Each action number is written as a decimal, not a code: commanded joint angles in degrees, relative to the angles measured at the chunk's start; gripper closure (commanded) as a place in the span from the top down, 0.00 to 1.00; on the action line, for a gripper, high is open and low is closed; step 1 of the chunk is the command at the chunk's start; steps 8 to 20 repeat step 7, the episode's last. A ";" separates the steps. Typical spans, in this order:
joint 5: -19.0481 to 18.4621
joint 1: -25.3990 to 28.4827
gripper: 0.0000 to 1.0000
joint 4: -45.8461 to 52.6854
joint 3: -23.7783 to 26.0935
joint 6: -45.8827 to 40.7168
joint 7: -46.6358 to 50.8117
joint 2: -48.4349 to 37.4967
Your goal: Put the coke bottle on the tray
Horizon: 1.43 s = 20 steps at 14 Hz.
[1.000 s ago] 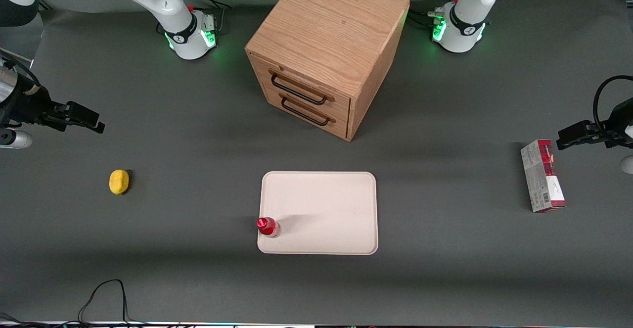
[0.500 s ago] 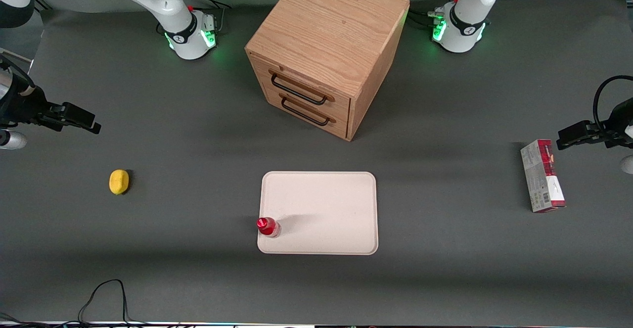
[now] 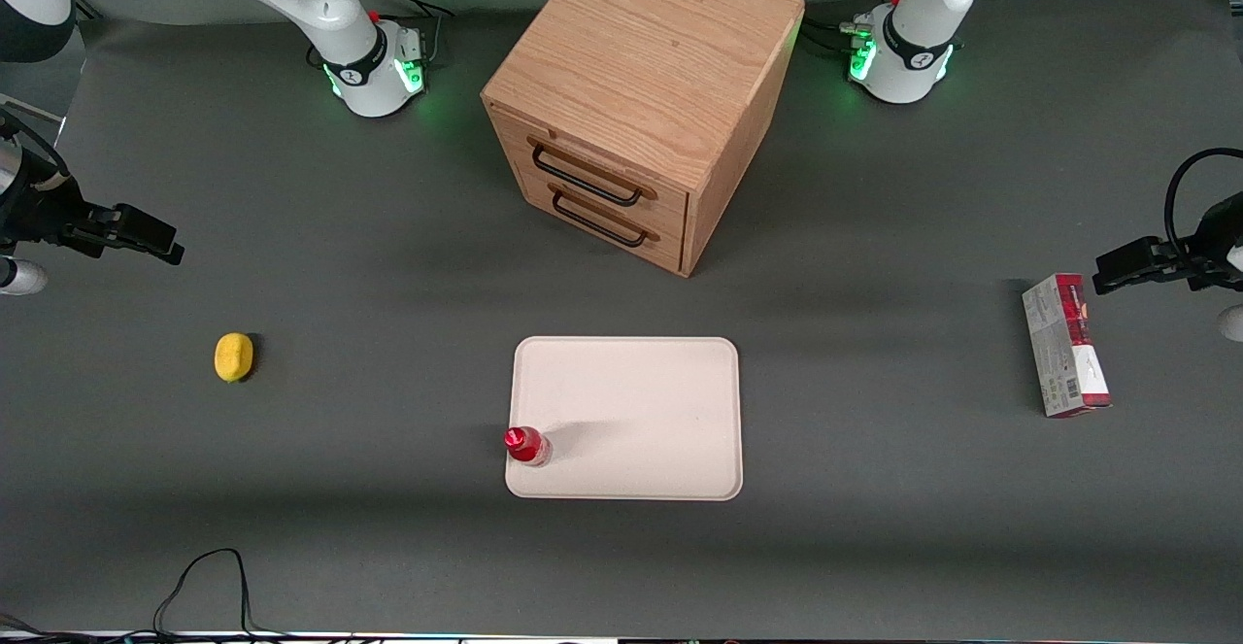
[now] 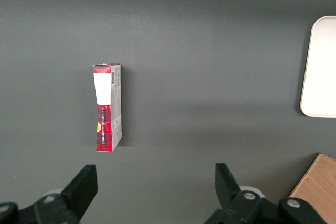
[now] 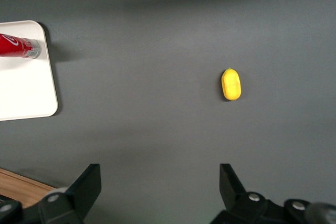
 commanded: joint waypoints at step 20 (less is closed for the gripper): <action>-1.38 0.17 1.00 -0.14 0.28 0.30 -4.00 -0.18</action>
